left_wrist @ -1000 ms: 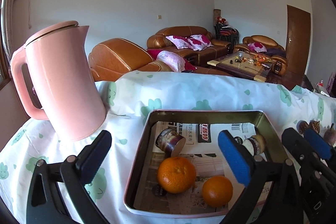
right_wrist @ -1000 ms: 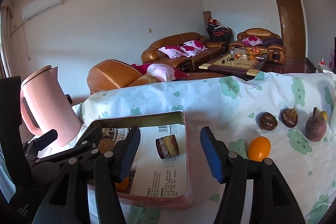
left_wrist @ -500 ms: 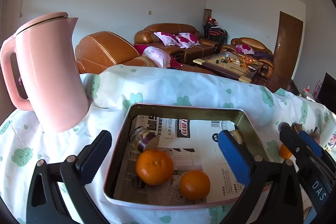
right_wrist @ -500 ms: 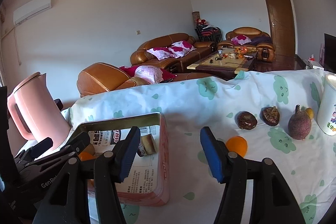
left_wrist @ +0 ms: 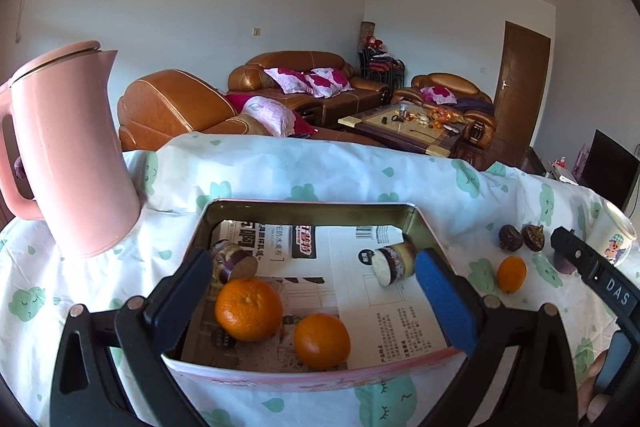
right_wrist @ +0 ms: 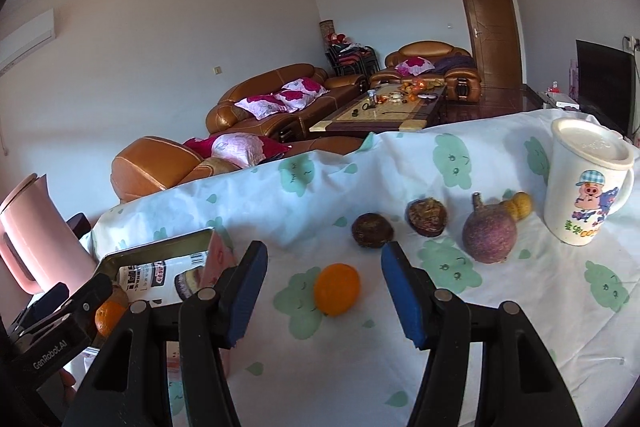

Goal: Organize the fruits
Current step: 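Move the right tool toward the purple round fruit beside the mug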

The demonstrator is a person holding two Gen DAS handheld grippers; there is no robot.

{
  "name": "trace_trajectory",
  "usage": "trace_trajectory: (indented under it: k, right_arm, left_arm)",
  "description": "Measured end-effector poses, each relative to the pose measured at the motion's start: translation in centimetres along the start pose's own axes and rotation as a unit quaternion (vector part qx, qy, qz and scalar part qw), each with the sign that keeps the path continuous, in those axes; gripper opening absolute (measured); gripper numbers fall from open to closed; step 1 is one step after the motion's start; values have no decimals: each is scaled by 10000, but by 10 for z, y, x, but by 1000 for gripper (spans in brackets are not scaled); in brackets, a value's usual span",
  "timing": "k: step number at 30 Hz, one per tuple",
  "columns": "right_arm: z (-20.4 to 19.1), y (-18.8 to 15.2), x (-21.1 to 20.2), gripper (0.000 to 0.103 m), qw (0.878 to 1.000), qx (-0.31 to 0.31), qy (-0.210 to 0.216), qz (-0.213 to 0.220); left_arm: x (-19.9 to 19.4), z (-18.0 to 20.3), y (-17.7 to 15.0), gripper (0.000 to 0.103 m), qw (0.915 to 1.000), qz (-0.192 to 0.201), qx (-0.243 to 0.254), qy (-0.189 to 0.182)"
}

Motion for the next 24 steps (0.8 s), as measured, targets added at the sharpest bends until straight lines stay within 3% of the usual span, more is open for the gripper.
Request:
trace_trajectory:
  k: [12,24]
  right_arm:
    - [115,13,27,61,9940,665,-664,-562]
    - [108,15,82,61,9886,339,-500,-1376]
  left_arm:
    - [-2,37,-11,103,9979,-201,244,-568]
    - [2,69,-23,103,9941,-419,527,-845]
Point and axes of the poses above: each gripper's, at about its wrist camera, not at the fingertips, and x roughly the way its jaws point, z to its right, y to its top, the point moved 2 cm from there along x, roughly the way its jaws point, and after that the axes turned 13 degrees about -y, right-handed, at the moved point
